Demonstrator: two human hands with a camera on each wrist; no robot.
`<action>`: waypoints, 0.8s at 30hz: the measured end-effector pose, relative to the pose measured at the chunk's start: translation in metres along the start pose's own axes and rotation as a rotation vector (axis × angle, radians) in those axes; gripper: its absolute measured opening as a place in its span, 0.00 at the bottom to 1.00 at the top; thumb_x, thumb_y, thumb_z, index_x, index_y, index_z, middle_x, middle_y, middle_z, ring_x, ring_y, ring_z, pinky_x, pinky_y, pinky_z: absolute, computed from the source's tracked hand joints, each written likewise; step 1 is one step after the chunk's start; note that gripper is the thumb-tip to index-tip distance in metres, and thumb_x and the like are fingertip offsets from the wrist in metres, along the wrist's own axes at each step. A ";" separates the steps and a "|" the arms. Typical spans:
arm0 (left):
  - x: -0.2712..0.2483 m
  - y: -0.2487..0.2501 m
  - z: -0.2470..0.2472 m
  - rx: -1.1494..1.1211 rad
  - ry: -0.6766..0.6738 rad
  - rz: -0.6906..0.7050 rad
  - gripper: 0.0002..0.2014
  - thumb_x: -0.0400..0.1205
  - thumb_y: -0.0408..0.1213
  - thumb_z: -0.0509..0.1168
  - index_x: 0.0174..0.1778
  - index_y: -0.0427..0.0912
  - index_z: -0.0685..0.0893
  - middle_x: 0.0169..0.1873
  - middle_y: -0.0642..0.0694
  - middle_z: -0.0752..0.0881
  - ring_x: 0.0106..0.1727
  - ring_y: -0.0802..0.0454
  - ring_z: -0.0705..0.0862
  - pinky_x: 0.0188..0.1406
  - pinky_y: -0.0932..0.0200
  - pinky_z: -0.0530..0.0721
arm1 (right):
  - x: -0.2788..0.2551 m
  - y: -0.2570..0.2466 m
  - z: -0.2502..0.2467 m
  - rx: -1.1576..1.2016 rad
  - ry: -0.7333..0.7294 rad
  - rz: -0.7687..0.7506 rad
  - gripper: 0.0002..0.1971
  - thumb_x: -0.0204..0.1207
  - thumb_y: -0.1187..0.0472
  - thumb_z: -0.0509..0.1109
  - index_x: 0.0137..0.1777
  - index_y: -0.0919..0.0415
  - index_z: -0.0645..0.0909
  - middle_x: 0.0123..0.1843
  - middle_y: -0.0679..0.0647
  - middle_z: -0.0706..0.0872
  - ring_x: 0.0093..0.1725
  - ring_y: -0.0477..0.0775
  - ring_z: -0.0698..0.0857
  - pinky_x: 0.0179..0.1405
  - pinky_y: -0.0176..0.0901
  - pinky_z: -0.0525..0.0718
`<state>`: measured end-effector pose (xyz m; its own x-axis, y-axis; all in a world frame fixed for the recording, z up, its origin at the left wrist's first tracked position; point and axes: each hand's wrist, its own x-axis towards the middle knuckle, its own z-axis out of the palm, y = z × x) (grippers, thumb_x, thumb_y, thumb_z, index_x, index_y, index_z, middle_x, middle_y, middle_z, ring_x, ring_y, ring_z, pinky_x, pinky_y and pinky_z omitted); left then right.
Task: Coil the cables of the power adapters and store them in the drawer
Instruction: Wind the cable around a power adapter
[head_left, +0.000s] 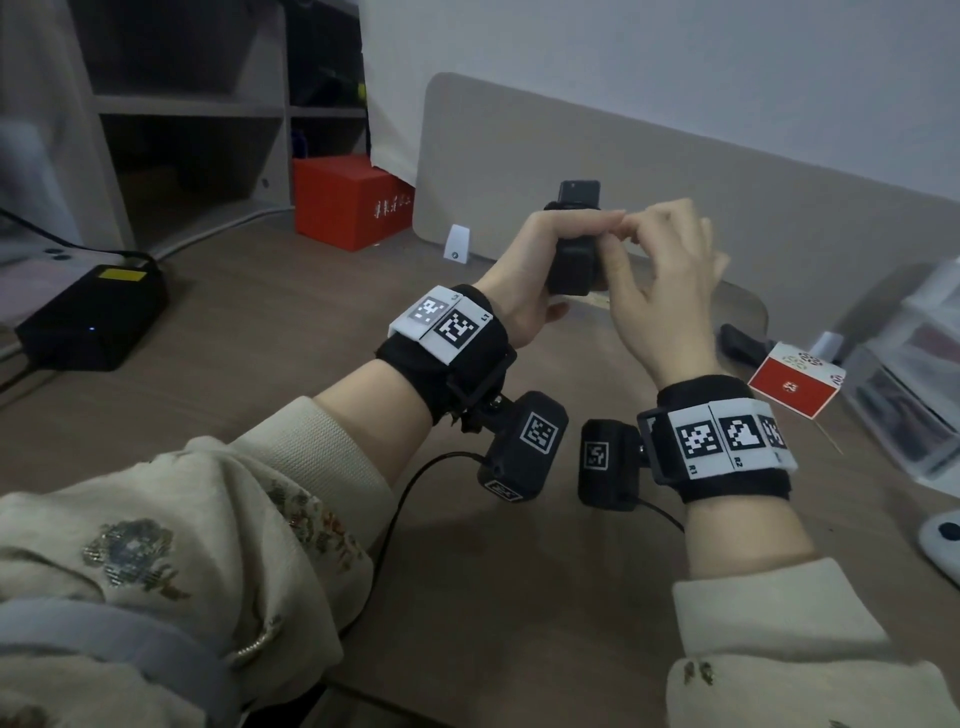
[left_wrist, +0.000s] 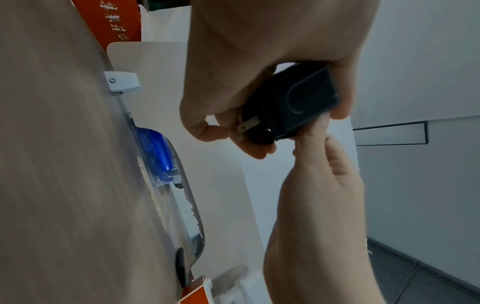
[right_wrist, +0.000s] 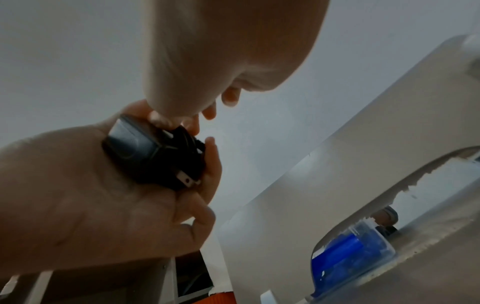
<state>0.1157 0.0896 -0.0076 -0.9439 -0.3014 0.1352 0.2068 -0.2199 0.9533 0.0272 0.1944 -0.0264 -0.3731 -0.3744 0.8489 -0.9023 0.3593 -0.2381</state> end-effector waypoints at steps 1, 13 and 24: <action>0.000 0.000 -0.001 0.010 0.017 -0.012 0.15 0.80 0.45 0.66 0.28 0.50 0.88 0.33 0.53 0.85 0.37 0.55 0.81 0.46 0.49 0.66 | 0.001 -0.001 0.001 0.039 0.002 0.013 0.13 0.81 0.47 0.60 0.45 0.54 0.80 0.50 0.48 0.76 0.53 0.51 0.75 0.51 0.49 0.63; 0.000 -0.003 0.002 -0.153 -0.023 0.143 0.06 0.74 0.39 0.68 0.40 0.42 0.78 0.37 0.46 0.82 0.40 0.52 0.83 0.43 0.60 0.77 | 0.001 -0.005 0.002 0.013 -0.063 0.158 0.25 0.79 0.33 0.51 0.36 0.55 0.69 0.33 0.42 0.70 0.36 0.45 0.68 0.47 0.50 0.67; -0.003 -0.005 0.001 -0.283 -0.120 0.229 0.03 0.79 0.31 0.62 0.43 0.36 0.80 0.32 0.47 0.86 0.37 0.54 0.87 0.38 0.65 0.85 | 0.003 -0.008 -0.002 0.028 -0.031 0.012 0.32 0.81 0.36 0.51 0.39 0.68 0.74 0.38 0.60 0.76 0.37 0.64 0.75 0.38 0.62 0.74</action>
<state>0.1170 0.0920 -0.0123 -0.8851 -0.2649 0.3827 0.4627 -0.4120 0.7849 0.0335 0.1925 -0.0211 -0.3898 -0.3967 0.8311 -0.9033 0.3402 -0.2613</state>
